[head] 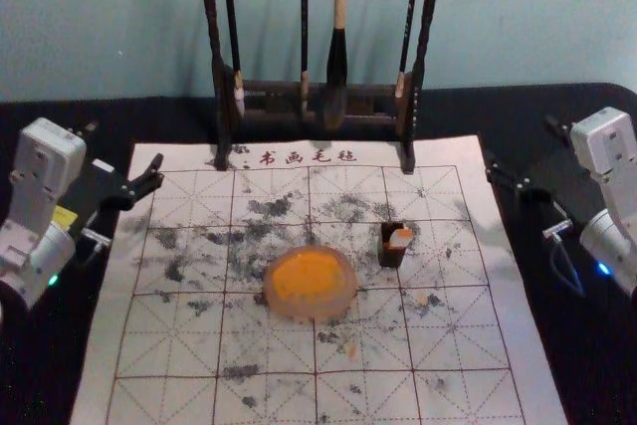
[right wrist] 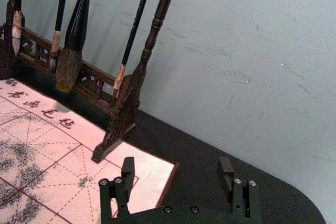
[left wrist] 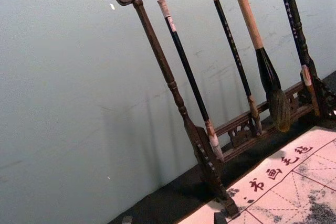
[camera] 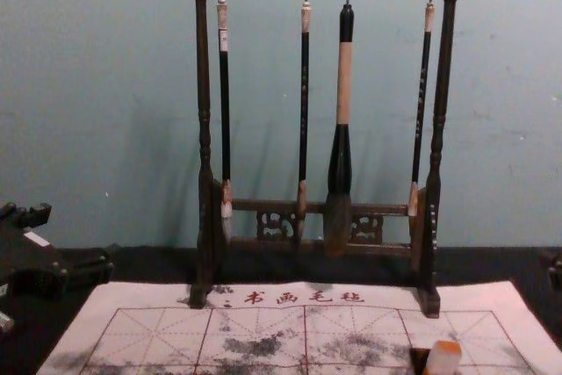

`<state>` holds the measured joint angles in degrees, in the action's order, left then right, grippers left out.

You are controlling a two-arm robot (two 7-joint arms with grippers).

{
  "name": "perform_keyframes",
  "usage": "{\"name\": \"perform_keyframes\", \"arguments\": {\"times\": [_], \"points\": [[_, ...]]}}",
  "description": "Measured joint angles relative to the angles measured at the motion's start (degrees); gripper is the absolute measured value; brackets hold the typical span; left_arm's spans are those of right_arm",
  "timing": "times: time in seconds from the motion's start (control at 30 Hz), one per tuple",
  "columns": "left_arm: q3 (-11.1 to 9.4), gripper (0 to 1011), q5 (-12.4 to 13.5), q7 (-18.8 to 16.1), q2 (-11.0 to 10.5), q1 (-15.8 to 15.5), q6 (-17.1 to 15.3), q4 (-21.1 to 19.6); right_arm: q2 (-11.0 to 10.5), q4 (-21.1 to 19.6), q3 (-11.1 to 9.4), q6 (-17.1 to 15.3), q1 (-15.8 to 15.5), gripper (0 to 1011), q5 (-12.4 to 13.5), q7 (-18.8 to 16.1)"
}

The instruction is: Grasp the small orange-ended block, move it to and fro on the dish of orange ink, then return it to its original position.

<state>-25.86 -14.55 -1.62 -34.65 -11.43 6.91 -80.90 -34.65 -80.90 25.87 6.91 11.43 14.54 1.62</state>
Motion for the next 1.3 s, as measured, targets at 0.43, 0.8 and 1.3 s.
{"name": "perform_keyframes", "arguments": {"times": [0.43,0.8,1.3], "points": [[0.0,1001,0.0,0.0,0.0,0.0,0.0,0.0,0.0,0.0,0.0,0.0,0.0,1003,0.0,0.0],[0.0,1001,0.0,0.0,0.0,0.0,0.0,0.0,0.0,0.0,0.0,0.0,0.0,1003,0.0,0.0],[0.0,1001,0.0,0.0,0.0,0.0,0.0,0.0,0.0,0.0,0.0,0.0,0.0,1003,0.0,0.0]]}}
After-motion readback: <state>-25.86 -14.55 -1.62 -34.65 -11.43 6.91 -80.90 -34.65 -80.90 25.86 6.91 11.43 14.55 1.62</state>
